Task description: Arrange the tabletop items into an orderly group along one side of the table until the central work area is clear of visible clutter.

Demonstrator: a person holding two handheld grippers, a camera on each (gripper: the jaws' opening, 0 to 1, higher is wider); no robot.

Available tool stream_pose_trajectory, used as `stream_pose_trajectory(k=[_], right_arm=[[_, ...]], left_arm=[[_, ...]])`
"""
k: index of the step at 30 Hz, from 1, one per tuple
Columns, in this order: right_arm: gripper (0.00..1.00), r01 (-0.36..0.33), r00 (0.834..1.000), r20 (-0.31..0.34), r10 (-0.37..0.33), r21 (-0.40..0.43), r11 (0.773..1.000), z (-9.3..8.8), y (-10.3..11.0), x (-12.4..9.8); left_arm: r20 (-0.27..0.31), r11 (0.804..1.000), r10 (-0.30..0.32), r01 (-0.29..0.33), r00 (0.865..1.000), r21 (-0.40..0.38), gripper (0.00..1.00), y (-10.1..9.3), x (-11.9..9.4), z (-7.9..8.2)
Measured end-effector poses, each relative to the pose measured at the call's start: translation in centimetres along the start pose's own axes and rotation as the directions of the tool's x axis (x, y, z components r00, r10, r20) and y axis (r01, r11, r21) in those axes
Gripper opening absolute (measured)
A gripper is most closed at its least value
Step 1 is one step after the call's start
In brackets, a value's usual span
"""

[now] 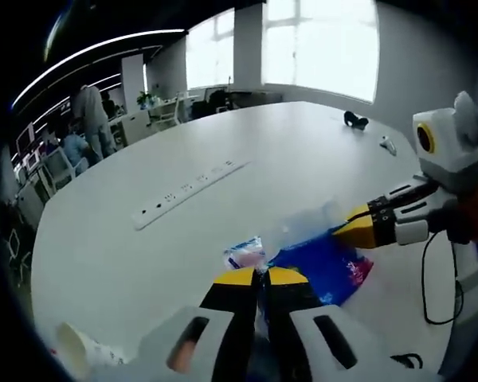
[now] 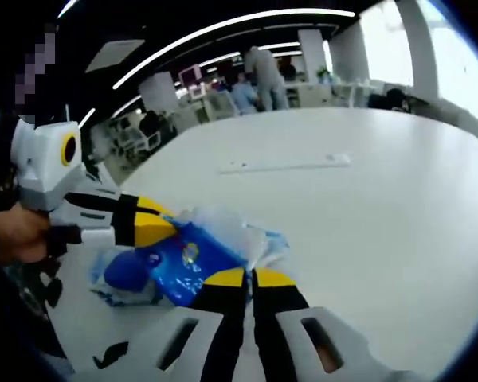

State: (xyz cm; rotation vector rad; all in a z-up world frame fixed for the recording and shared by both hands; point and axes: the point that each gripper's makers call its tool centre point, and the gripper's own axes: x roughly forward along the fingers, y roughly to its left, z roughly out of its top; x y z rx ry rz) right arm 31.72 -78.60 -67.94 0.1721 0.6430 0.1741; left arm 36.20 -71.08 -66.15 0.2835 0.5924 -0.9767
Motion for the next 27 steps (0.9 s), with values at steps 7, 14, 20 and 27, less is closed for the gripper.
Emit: stream_pose_trajectory(k=[7,14,20,27], right_arm=[[0.0,0.025,1.0,0.001,-0.025,-0.019,1.0,-1.1,-1.3,-3.2],[0.0,0.02,1.0,0.005,-0.02,-0.06,0.998,-2.9,-2.6,-6.7],[0.0,0.033,0.996,0.08,-0.031,-0.021,0.999,-3.3,-3.4,-10.0],[0.0,0.058,0.995,0.088,-0.056,-0.022,0.998,-5.8,-4.3,-12.8]], left_arm=[[0.016,1.0,-0.031,0.031,0.999,0.0,0.02,-3.5,-0.2,0.8],[0.012,0.996,-0.083,0.082,0.996,0.032,0.02,-7.3,-0.1,1.0],[0.012,0.993,-0.114,0.114,0.993,0.035,0.01,-10.4,-0.2,0.8],[-0.004,0.987,-0.156,0.156,0.988,0.049,0.01,-14.2,-0.3,0.2]])
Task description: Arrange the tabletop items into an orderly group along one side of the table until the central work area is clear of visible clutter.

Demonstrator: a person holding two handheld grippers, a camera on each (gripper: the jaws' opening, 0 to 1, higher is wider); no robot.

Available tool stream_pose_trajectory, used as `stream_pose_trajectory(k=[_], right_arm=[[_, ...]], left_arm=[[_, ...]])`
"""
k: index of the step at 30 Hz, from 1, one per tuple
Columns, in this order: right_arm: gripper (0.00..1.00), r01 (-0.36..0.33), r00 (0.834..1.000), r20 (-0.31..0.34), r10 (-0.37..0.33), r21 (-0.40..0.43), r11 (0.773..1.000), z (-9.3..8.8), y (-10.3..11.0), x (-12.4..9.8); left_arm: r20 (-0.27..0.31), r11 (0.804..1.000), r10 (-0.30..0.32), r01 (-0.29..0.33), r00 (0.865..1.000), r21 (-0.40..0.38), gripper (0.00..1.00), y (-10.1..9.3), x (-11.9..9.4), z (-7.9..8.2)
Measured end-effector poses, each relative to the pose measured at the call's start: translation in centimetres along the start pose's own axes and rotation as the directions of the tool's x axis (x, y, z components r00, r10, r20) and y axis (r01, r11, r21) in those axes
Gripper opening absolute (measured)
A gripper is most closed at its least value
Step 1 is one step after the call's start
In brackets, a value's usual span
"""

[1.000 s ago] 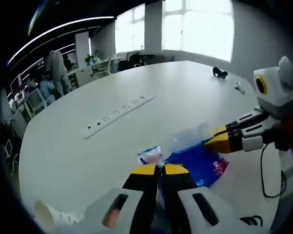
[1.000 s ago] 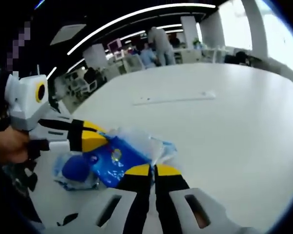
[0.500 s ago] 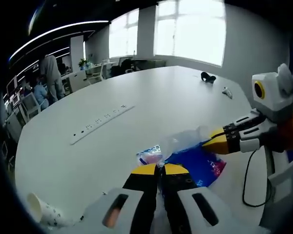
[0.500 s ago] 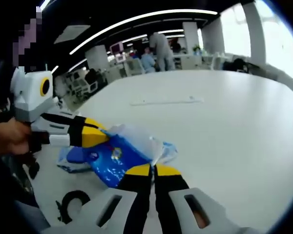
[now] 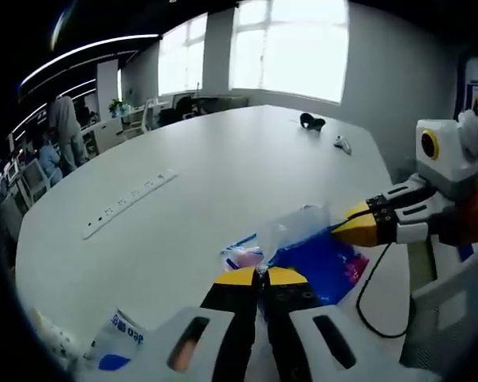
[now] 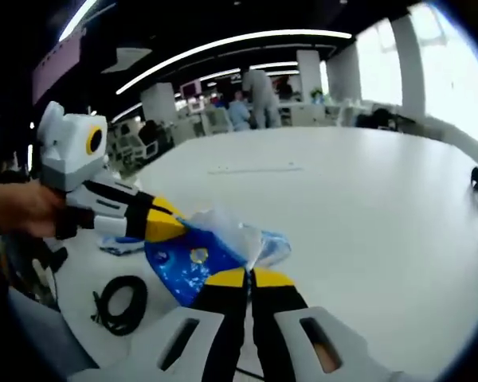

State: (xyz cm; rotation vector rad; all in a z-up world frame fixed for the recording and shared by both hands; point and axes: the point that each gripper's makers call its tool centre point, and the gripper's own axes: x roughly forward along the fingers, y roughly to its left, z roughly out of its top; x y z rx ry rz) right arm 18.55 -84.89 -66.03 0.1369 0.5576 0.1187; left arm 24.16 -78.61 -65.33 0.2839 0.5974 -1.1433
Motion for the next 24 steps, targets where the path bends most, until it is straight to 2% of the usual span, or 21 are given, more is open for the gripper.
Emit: stream_pose_trajectory(k=[9,15,21,24], right_arm=[[0.0,0.034,0.999,-0.005,-0.034,0.01,0.999,-3.4,-1.2,-2.7],[0.0,0.041,0.999,-0.013,-0.041,0.031,0.999,-4.6,-1.4,-3.2],[0.0,0.028,0.999,-0.039,-0.027,0.03,0.999,-5.7,-1.1,-2.4],[0.0,0.016,0.999,-0.044,-0.015,0.019,1.0,-5.7,-0.7,-2.0]], left_arm=[[-0.039,0.999,-0.045,0.046,0.998,0.028,0.01,-4.2,0.8,-1.6],[-0.06,0.999,-0.047,0.048,0.997,0.021,0.01,-5.1,1.5,-2.5],[-0.089,0.999,-0.026,0.028,0.996,0.018,0.01,-4.8,1.9,-3.7],[-0.103,1.0,-0.001,0.003,0.995,0.023,0.02,-4.3,1.8,-4.3]])
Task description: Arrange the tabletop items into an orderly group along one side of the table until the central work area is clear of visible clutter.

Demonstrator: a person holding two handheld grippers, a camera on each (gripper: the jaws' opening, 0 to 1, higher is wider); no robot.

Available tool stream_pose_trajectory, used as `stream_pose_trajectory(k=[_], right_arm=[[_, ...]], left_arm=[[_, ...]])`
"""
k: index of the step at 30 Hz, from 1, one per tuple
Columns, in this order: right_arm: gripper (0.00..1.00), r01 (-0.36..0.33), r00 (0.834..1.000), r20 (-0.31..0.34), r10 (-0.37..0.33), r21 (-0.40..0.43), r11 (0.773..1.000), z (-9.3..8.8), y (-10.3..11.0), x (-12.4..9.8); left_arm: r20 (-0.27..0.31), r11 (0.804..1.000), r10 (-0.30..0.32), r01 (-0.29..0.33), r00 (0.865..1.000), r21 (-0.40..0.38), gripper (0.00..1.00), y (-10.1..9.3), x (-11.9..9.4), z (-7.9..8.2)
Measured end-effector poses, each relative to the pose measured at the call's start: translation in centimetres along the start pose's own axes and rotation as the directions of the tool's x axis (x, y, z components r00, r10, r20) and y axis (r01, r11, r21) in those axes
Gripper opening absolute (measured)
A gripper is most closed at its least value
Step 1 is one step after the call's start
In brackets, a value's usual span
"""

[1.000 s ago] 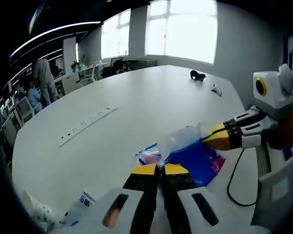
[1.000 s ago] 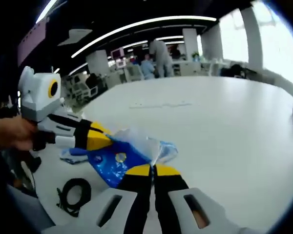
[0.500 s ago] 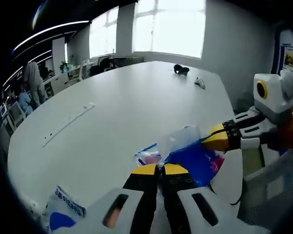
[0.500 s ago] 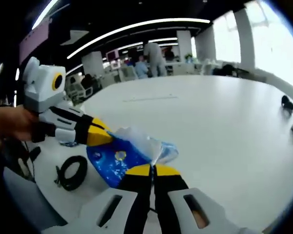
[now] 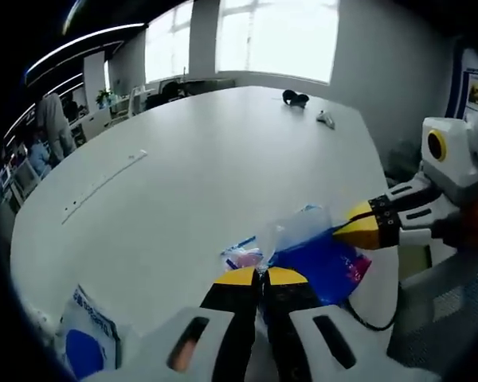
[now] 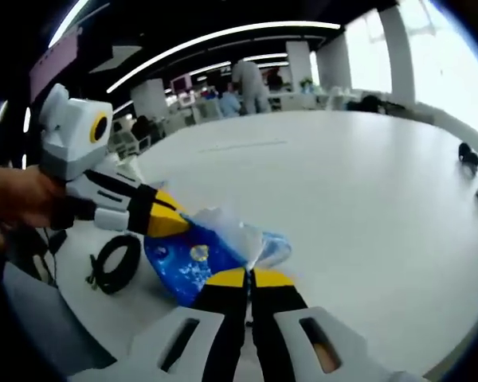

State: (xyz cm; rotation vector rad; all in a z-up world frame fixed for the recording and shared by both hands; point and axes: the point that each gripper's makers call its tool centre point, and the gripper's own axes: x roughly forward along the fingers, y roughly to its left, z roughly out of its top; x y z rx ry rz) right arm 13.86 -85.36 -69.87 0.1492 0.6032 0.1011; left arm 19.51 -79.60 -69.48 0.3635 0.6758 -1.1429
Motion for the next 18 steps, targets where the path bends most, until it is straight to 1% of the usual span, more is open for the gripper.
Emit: stream_pose_trajectory(k=[5,8,10,13,15,18], right_arm=[[0.0,-0.019,1.0,-0.021,0.019,-0.02,1.0,-0.3,0.7,1.1],[0.0,-0.038,0.999,-0.039,0.037,-0.022,0.999,-1.0,1.3,1.6],[0.0,-0.057,0.997,-0.044,0.056,-0.031,0.998,-1.1,1.7,1.7],[0.0,-0.071,0.996,-0.057,0.067,-0.075,0.995,-1.2,2.1,1.8],[0.0,-0.082,0.995,-0.066,0.077,-0.072,0.994,-1.5,2.2,2.0],[0.0,-0.068,0.995,-0.085,0.059,-0.107,0.992,-1.9,1.9,2.1]], left_arm=[[-0.019,0.999,0.036,-0.036,0.999,-0.023,0.02,1.0,0.0,-0.7],[-0.023,0.998,0.042,-0.043,0.999,-0.05,0.02,1.4,-0.1,-1.2],[-0.026,0.998,0.047,-0.048,0.999,-0.051,0.02,1.6,-0.2,-1.5],[-0.035,0.997,0.048,-0.05,0.998,-0.065,0.02,1.8,-0.2,-2.0],[-0.041,0.997,0.054,-0.056,0.998,-0.061,0.02,1.9,-0.2,-2.2],[-0.036,0.996,0.052,-0.054,0.998,-0.068,0.02,1.9,-0.2,-2.2]])
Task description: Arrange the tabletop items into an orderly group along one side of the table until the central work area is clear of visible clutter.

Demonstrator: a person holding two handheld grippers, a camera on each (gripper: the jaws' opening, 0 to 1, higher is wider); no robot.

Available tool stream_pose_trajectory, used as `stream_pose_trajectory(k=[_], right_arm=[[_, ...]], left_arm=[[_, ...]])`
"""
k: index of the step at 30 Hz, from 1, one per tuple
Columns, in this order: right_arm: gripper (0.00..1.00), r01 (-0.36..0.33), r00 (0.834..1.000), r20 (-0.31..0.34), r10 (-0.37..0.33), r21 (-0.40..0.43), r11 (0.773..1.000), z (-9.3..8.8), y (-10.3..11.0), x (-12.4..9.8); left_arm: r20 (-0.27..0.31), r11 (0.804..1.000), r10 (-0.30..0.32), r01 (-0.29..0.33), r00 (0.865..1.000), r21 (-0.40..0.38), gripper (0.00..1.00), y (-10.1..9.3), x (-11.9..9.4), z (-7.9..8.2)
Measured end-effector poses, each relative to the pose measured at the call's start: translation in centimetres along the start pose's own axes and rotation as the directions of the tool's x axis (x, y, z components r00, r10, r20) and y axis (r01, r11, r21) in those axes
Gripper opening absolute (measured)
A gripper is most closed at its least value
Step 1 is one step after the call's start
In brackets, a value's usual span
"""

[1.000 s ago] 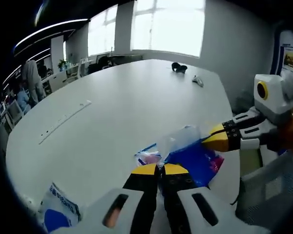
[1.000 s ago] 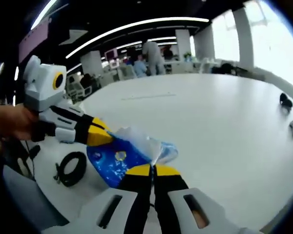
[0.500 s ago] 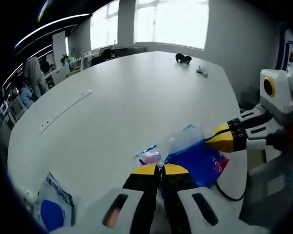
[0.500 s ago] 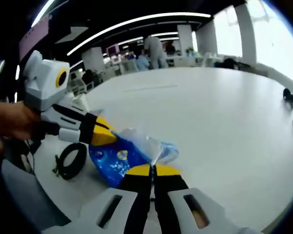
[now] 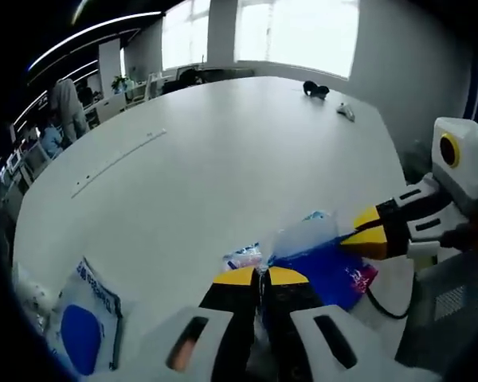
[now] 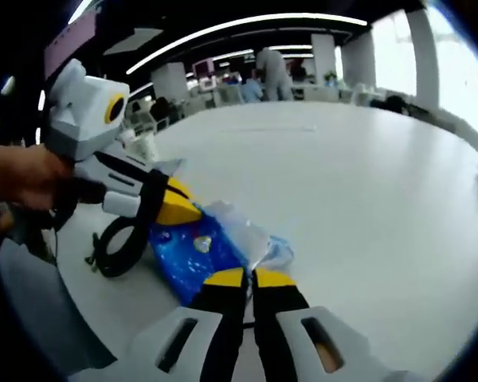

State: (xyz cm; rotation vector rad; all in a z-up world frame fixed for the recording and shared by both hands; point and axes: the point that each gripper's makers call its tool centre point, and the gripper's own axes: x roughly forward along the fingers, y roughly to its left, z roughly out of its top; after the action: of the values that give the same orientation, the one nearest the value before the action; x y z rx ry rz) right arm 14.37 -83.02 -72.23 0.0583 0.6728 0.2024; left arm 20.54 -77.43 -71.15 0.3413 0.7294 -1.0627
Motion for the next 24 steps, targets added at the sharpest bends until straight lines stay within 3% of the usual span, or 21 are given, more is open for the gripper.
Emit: stream_pose_trajectory(k=[14,17,24], right_arm=[[0.13,0.025,0.999,-0.023,-0.024,0.03,0.999,-0.4,-0.6,-0.1],[0.19,0.04,0.999,0.008,-0.04,0.063,0.997,0.3,-1.0,-0.4],[0.2,0.056,0.997,0.056,-0.062,0.106,0.993,1.0,-1.5,-0.9]], left_arm=[[-0.014,1.0,0.005,-0.006,1.0,-0.018,0.08,0.8,-0.9,-0.7],[-0.036,0.998,0.009,-0.011,0.999,-0.057,0.12,1.1,-1.2,-1.3],[-0.003,0.993,-0.007,0.006,1.0,-0.121,0.14,1.2,-2.1,-1.4]])
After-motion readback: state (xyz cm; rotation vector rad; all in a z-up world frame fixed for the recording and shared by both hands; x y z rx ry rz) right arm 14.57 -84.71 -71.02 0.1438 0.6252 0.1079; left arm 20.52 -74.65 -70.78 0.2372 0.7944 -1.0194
